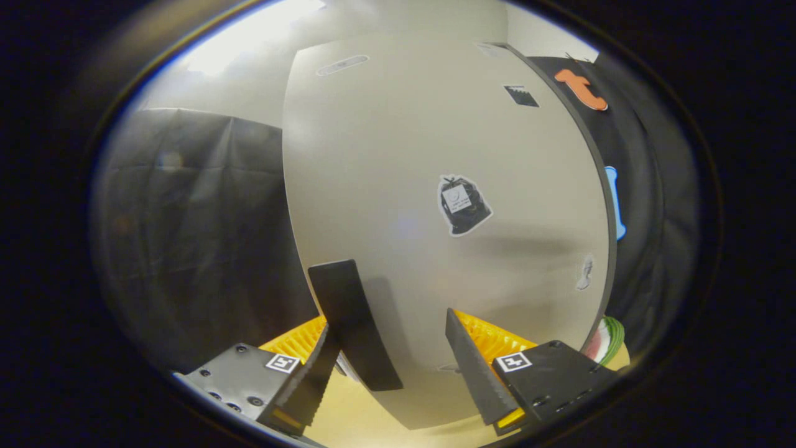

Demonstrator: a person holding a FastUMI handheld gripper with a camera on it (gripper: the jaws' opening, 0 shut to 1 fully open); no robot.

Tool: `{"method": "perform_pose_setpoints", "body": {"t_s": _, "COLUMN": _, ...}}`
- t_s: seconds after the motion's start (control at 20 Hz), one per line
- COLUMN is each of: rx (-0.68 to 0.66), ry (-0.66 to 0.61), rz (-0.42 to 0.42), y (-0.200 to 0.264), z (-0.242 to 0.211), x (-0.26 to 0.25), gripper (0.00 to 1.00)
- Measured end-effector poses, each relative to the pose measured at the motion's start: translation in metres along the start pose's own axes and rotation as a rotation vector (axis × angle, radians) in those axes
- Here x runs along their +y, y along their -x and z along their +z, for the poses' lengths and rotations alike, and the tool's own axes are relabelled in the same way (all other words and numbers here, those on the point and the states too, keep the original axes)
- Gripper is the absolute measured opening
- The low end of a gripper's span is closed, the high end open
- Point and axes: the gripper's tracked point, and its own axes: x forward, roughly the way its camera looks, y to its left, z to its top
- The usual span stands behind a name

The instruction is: Open the shoe cabinet door, grab the shoes and put them into the shoe cabinet, then close the shoe cabinet door.

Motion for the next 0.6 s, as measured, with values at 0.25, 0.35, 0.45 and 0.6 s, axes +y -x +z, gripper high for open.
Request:
{"method": "perform_pose_setpoints", "body": {"t_s": 0.25, "rx": 0.003, "ry": -0.038, "rz": -0.013, "y": -0.016, "z": -0.005, "x": 0.002, "gripper": 0.98}}
{"method": "perform_pose_setpoints", "body": {"t_s": 0.35, "rx": -0.005, "ry": -0.012, "rz": -0.033, "y": -0.022, "z": -0.006, "x": 0.002, "gripper": 0.98}}
{"method": "perform_pose_setpoints", "body": {"t_s": 0.45, "rx": -0.011, "ry": 0.003, "rz": -0.046, "y": -0.023, "z": -0.009, "x": 0.003, "gripper": 0.98}}
{"method": "perform_pose_setpoints", "body": {"t_s": 0.6, "rx": -0.020, "ry": 0.019, "rz": -0.066, "y": -0.025, "z": -0.010, "x": 0.004, "gripper": 0.98}}
